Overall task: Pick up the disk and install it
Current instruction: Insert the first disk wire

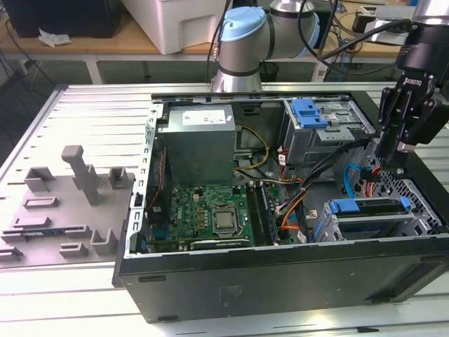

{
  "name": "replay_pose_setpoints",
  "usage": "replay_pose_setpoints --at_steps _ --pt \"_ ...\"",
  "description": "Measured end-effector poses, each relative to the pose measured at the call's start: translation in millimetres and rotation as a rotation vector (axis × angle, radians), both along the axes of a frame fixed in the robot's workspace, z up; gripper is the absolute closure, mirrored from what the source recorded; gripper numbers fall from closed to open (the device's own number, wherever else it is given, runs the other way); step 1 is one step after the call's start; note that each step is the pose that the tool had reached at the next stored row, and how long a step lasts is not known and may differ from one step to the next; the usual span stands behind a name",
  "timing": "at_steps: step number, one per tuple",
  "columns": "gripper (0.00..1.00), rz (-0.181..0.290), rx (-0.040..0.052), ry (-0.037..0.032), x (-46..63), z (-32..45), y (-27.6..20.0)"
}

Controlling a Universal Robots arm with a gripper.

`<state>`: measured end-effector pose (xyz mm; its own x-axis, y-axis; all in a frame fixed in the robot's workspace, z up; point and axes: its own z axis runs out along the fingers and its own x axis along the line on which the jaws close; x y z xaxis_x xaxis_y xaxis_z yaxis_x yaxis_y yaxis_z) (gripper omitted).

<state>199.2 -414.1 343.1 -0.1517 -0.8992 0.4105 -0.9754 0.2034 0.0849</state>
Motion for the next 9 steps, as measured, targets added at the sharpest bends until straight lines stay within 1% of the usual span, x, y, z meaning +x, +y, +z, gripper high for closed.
replay_pose_setpoints --at_steps 6,7,8,9 --pt "0.56 0.0 -0.0194 0.0007 0.0 -2.9 0.0" --pt "0.56 0.0 -0.023 0.0008 -0.1 -3.3 0.0" --pt "0.56 0.0 -0.0296 0.0007 -0.6 -3.8 0.2" --pt "0.56 0.001 -0.0316 0.0008 -1.4 -4.0 0.7"
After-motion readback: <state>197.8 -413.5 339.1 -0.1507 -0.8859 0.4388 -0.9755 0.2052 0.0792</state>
